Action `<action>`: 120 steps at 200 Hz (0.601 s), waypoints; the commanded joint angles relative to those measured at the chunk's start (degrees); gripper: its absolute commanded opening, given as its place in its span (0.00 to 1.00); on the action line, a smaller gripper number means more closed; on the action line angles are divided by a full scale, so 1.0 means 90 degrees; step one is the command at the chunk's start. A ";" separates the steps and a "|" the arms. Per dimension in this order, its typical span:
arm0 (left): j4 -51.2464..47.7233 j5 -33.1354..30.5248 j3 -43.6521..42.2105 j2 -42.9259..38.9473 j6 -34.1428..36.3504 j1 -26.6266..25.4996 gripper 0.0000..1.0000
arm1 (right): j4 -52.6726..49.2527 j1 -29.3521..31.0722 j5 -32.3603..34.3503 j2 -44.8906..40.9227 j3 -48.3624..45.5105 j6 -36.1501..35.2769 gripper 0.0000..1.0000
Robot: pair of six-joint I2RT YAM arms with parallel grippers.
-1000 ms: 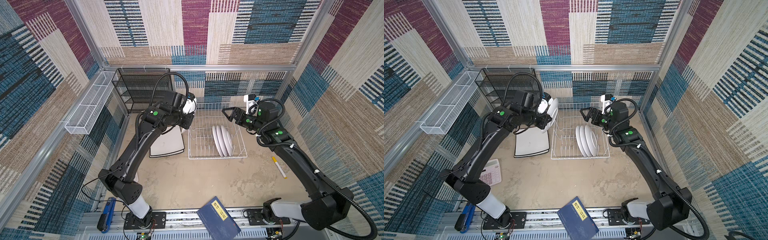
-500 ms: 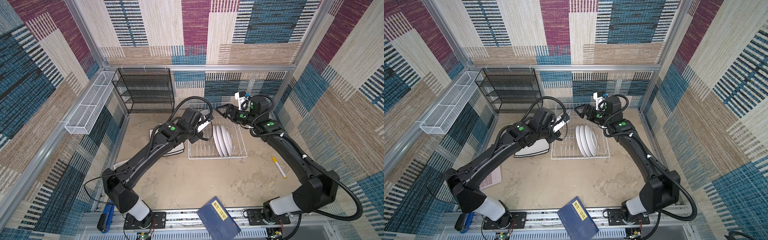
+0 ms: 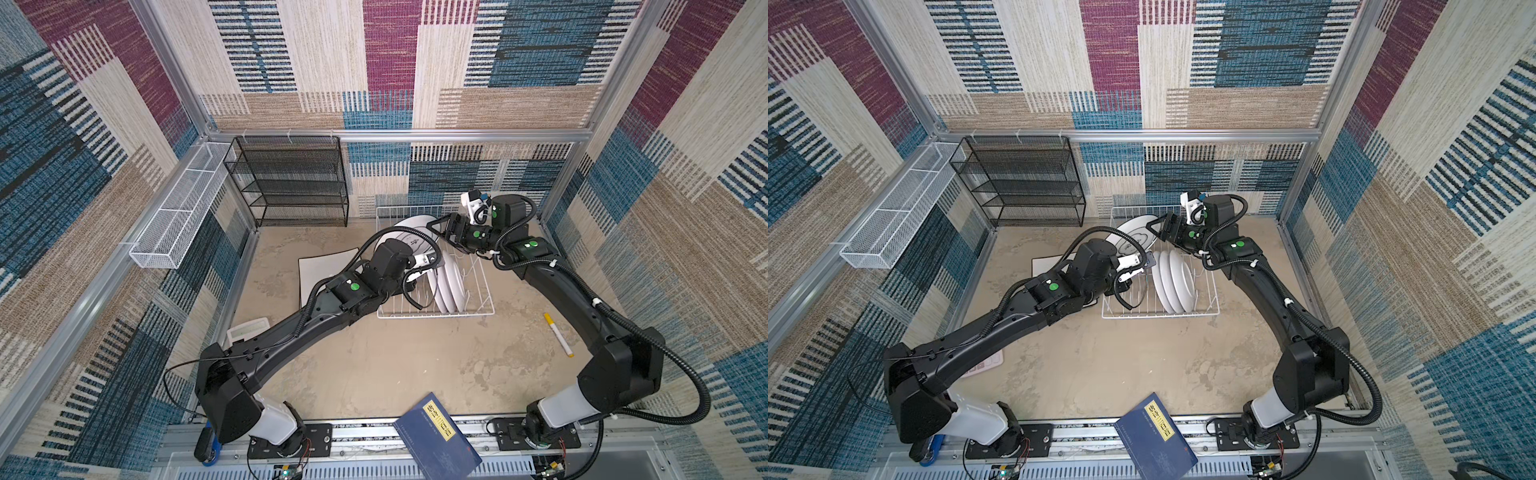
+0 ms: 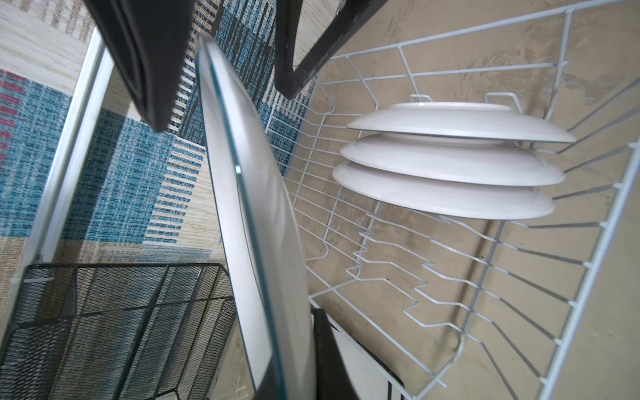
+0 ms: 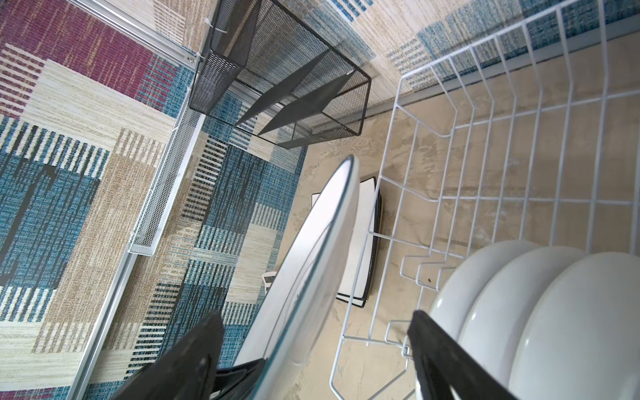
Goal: Unload the plates from the dish rack
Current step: 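Grasp the raised round plate's edge with the right gripper while the left holds it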
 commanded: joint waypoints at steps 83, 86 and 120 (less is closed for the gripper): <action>0.1444 -0.0823 -0.0477 0.0174 0.1193 -0.0287 0.00 | -0.0288 0.0010 -0.0699 0.0354 -0.0009 0.0147 0.53; 0.1469 -0.0835 -0.0492 0.0186 0.1199 -0.0293 0.00 | -0.0293 0.0011 -0.0721 0.0370 -0.0004 0.0148 0.53; 0.1753 -0.0972 -0.0608 0.0238 0.1416 -0.0341 0.00 | -0.0173 0.0011 -0.0885 0.0420 -0.0096 0.0232 0.44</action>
